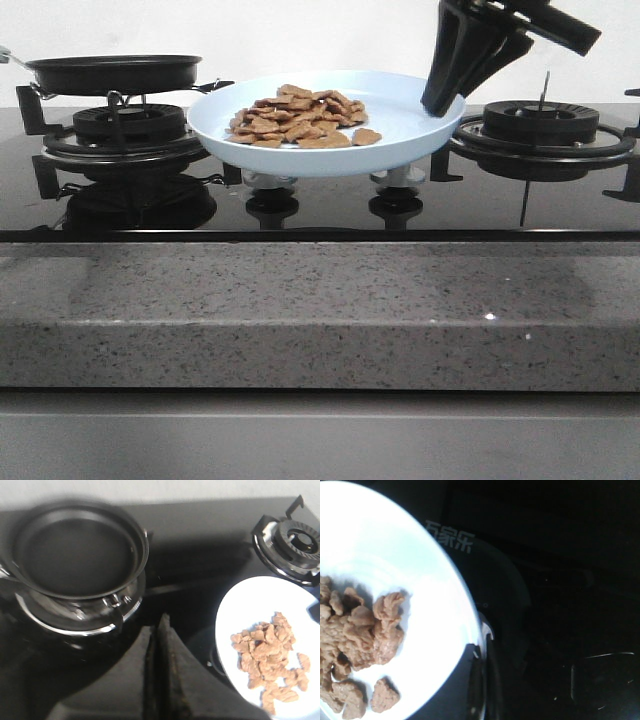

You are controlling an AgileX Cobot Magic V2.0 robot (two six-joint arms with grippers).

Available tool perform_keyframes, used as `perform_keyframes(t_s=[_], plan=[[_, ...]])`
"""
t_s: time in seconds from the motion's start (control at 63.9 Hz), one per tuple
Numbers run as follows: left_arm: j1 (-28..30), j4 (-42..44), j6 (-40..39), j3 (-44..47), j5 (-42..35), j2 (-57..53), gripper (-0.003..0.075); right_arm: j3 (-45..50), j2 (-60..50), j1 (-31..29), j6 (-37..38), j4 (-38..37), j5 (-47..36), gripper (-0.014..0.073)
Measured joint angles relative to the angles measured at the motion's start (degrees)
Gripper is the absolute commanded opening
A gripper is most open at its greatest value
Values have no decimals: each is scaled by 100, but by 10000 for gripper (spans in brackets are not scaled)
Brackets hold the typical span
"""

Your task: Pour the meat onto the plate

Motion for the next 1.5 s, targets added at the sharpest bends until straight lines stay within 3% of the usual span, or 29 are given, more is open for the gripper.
perform_keyframes(t_s=[0.219,0.438,0.704,1.502], plan=[[-812,1892,-1312,1269,-1023,-1358,-21,0,0,0,0,0,0,-58],[-924,3286,-2442,2496,-1138,-2662,-20,0,0,0,0,0,0,-58],[-924,3428,-2559,3036,-1147,-3585,-20,0,0,0,0,0,0,-58],[-933,3428,-2559,3046,-1185,-3646,-20,0,0,-10,0,128,-131,-58]])
